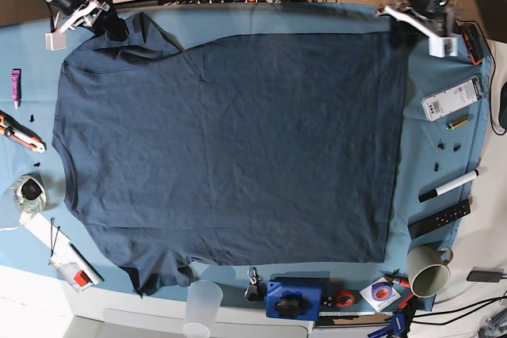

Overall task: Fold the T-shirt properly
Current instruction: 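Lower both grippers toward the shoulder corners of the navy T-shirt, then close both grippers on the shirt's shoulder edges beside the collar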

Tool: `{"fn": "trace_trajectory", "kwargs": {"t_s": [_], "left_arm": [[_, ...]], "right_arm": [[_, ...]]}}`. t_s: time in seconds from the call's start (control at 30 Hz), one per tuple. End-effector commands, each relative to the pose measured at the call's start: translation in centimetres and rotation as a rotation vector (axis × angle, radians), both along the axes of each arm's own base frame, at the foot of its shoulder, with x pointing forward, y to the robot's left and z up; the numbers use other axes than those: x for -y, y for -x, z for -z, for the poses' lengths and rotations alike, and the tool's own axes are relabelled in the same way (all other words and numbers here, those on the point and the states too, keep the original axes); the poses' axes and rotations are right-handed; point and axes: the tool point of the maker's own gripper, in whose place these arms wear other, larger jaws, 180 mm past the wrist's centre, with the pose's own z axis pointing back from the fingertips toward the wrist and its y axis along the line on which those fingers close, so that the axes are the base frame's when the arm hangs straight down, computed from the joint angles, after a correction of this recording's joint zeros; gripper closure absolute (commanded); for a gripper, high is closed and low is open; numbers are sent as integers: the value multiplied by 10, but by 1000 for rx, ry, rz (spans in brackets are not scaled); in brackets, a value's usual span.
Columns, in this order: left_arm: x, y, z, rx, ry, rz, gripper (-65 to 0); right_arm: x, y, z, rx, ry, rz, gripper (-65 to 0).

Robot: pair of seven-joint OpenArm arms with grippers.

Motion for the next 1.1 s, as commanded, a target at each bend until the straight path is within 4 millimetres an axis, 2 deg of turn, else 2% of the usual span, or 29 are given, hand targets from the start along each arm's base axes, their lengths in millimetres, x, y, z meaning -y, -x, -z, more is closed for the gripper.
{"fn": "trace_trajectory", "kwargs": {"t_s": [0.0,0.07,0.2,0.37,0.53,0.63,0.8,1.07], "left_arm": [[0,-5,-6,33,30,-8,-173],[-7,-10,-8,52,31,-26,-173],[-43,-14,-21,100,-23,-98,-173],[-63,-12,-31,132,-65,-87,-173],[-53,-13,-31,126,-65,11,-173],[-54,-12,-27,118,-58,4,-203],[-61,0,-5,54,-28,-22,-205],[-45,4,22,12,128,2,-205]], "right_arm": [[3,4,0,-25,24,-23,-317],[2,6,1,-35,24,-30,-317],[1,10,3,-58,22,-46,-317],[0,10,3,-57,22,-45,-317],[1,9,3,-56,22,-45,-317],[1,10,3,-57,22,-45,-317],[1,10,3,-57,22,-45,-317],[1,10,3,-57,22,-46,-317]]}}
